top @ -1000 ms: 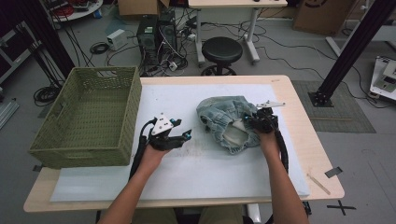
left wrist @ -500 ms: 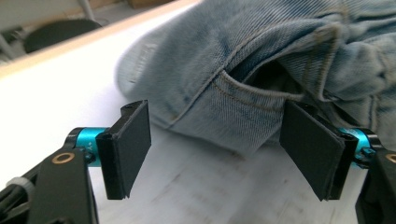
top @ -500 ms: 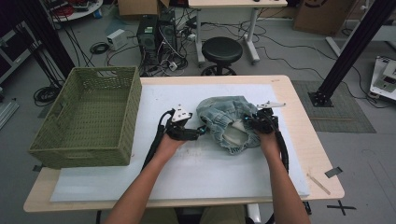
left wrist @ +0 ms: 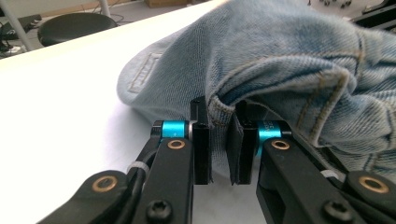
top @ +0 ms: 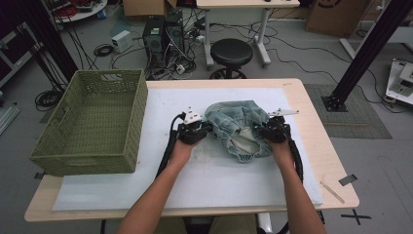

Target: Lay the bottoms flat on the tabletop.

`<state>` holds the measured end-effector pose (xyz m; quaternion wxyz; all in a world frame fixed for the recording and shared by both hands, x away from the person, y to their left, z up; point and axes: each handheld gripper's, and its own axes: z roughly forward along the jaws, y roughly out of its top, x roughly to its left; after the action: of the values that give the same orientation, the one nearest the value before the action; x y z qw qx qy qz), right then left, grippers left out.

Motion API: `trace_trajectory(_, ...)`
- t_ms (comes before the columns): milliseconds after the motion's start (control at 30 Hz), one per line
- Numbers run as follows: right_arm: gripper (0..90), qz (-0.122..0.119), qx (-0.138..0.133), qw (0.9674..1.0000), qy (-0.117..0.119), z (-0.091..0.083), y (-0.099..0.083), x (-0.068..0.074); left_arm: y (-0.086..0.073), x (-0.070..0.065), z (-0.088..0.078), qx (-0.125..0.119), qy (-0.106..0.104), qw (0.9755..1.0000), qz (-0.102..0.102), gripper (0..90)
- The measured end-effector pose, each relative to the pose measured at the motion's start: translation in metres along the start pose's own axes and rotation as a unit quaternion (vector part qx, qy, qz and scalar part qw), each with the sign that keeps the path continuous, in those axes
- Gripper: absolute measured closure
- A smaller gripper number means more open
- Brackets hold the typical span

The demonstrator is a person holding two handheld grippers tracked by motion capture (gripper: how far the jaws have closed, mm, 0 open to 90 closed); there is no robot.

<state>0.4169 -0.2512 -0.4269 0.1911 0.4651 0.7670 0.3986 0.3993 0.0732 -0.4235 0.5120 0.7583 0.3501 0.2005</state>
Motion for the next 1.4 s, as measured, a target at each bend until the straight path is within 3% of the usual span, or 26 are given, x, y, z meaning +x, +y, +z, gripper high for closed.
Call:
trace_trajectory(133, 75.1, -0.016, 0.003, 0.9998, 0.013, -0.001, 0.0, 0.007, -0.012, 0.003, -0.021, -0.007, 0.001, 1.0, -0.005, 81.7)
trace_trajectory(300, 75.1, -0.042, 0.007, 0.9979, 0.048, -0.002, 0.0, 0.022, -0.027, 0.003, -0.045, -0.014, 0.008, 0.9999, -0.004, 81.7)
trace_trajectory(533, 74.5, -0.076, 0.009, 0.992, 0.101, -0.002, -0.002, 0.044, -0.043, 0.004, -0.079, -0.025, 0.02, 0.9995, -0.005, 81.7)
trace_trajectory(700, 64.1, -0.079, 0.002, 0.9908, 0.11, -0.004, -0.002, 0.053, -0.048, 0.01, -0.08, -0.015, 0.031, 0.9994, -0.007, 81.6)
trace_trajectory(800, 52.3, -0.068, -0.018, 0.991, 0.114, -0.013, -0.004, 0.055, -0.047, 0.015, -0.077, -0.013, 0.037, 0.9992, -0.011, 81.5)
trace_trajectory(900, 46.0, -0.076, -0.043, 0.9901, 0.11, -0.027, -0.007, 0.059, -0.045, 0.019, -0.074, -0.003, 0.041, 0.999, -0.018, 81.5)
trace_trajectory(1033, 42.4, -0.113, -0.068, 0.9826, 0.13, -0.045, -0.008, 0.072, -0.042, 0.02, -0.072, -0.001, 0.046, 0.9986, -0.027, 81.5)
trace_trajectory(1133, 41.0, -0.153, -0.064, 0.9721, 0.165, -0.049, -0.012, 0.091, -0.04, 0.021, -0.07, 0.0, 0.046, 0.9985, -0.03, 81.5)
trace_trajectory(1233, 40.6, -0.186, -0.038, 0.9619, 0.197, -0.042, -0.019, 0.111, -0.04, 0.023, -0.069, 0.001, 0.047, 0.9983, -0.035, 81.5)
trace_trajectory(1300, 40.9, -0.207, -0.017, 0.9583, 0.196, -0.035, -0.024, 0.121, -0.04, 0.024, -0.069, 0.001, 0.048, 0.9981, -0.037, 81.5)
trace_trajectory(1400, 45.7, -0.222, 0.005, 0.9568, 0.187, -0.024, -0.031, 0.129, -0.039, 0.025, -0.068, 0.002, 0.049, 0.998, -0.04, 81.4)
